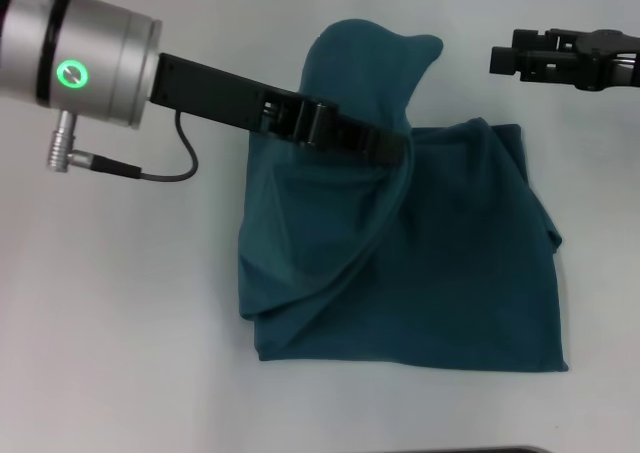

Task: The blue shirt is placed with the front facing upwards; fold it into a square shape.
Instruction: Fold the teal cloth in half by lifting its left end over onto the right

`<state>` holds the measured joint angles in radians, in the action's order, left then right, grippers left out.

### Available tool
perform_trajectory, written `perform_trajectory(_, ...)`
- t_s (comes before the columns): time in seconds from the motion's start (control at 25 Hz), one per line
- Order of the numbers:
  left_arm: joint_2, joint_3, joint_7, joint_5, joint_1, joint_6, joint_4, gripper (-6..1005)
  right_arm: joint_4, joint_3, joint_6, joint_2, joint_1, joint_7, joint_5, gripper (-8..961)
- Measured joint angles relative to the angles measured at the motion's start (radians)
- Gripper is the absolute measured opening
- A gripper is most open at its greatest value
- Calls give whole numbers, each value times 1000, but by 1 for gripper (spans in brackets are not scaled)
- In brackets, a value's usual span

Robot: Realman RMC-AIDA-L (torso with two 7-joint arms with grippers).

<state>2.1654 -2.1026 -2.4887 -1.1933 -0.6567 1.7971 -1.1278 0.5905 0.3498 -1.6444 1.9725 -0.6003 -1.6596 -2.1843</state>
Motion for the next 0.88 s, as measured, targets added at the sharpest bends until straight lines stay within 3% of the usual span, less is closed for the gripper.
perform_trajectory(0.36,3,38,75,-28,-26,-75,136,21,1,0,0,0,-3,0,2,853)
perform_trajectory(0.88,4,87,112,-52,-37,-134,200,25,0,0,-2,2,-3,0,1,852)
